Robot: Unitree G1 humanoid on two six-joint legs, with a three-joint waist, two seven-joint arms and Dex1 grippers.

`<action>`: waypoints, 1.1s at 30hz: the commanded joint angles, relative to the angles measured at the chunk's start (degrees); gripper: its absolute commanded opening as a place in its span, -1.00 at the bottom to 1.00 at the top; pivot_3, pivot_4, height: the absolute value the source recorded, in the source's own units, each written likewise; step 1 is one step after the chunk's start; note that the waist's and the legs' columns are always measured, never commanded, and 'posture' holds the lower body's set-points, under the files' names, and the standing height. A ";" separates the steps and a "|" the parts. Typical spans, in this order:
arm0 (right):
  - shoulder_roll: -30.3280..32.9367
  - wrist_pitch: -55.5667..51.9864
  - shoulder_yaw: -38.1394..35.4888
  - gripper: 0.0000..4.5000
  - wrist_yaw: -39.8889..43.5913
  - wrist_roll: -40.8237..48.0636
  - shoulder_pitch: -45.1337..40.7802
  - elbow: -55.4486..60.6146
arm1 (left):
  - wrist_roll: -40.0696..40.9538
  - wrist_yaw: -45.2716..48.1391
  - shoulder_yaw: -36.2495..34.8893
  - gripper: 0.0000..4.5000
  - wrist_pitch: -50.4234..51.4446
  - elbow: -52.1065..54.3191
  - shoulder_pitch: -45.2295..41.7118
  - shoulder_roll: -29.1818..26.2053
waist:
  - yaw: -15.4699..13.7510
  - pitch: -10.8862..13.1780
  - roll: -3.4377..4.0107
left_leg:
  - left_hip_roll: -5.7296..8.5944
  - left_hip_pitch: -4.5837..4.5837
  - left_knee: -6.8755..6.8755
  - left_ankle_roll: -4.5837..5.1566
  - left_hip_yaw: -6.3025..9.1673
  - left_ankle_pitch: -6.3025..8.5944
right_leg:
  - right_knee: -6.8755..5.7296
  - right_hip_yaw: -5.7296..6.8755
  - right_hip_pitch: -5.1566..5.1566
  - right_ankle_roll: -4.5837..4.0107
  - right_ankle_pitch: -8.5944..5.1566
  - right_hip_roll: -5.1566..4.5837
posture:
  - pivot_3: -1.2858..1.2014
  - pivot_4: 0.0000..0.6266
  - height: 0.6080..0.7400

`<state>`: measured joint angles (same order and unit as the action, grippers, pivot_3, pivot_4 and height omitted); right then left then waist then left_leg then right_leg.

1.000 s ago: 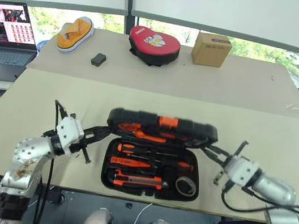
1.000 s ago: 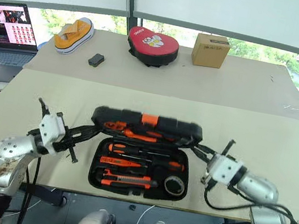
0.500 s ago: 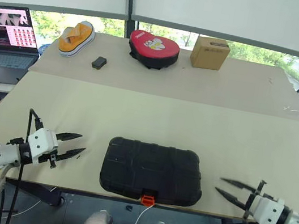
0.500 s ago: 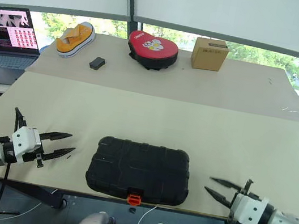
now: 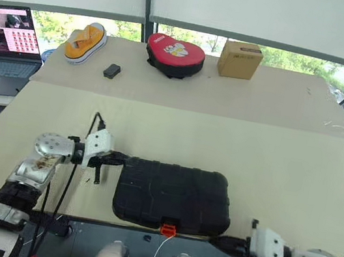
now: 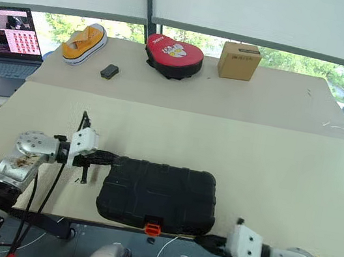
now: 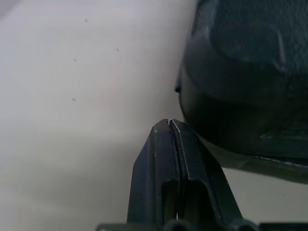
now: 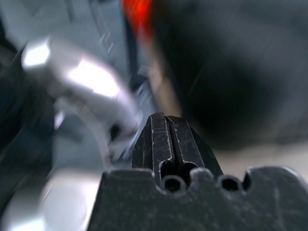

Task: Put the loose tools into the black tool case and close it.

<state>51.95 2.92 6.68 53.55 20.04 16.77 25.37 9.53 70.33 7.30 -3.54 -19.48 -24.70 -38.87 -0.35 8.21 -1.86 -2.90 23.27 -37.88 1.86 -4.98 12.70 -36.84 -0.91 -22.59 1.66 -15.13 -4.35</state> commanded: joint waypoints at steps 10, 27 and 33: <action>-13.77 1.48 -1.03 -1.00 -9.59 -11.25 -28.61 -22.99 | 9.20 -5.14 -7.54 -0.97 12.21 7.58 1.83 5.03 | 0.14 0.12 -0.18 | 0.06 0.51 -0.13 -0.13 -0.01 -0.09 | -0.24 -0.07 -0.55 0.00 0.03 -0.05 | 0.03 -0.52 1.00; -12.63 -3.04 -3.95 -1.00 -2.37 -6.97 -22.77 -22.21 | 13.86 -1.34 -1.98 -0.97 25.00 16.48 -9.80 4.98 | -0.58 0.13 -0.15 | 0.13 0.59 -0.23 -0.16 0.01 -0.12 | -0.22 0.01 -0.44 0.05 0.06 -0.10 | 0.03 -0.52 1.00; -15.18 -5.61 -2.11 -1.00 -3.77 -8.09 -21.36 -19.52 | 4.29 -3.95 7.34 -0.97 18.45 6.06 -16.43 13.46 | 0.38 0.14 -0.16 | 0.10 0.59 -0.31 -0.16 0.00 -0.11 | -0.27 -0.08 -0.51 0.06 0.07 0.09 | 0.03 -0.52 1.00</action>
<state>37.35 -2.00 4.30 50.33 11.93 -4.51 3.45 16.92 66.90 13.11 18.53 -11.44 -39.10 -25.94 0.02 8.35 -2.02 -2.81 23.86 -38.18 1.70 -4.97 12.59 -37.11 -0.97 -23.10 1.71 -15.06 -4.24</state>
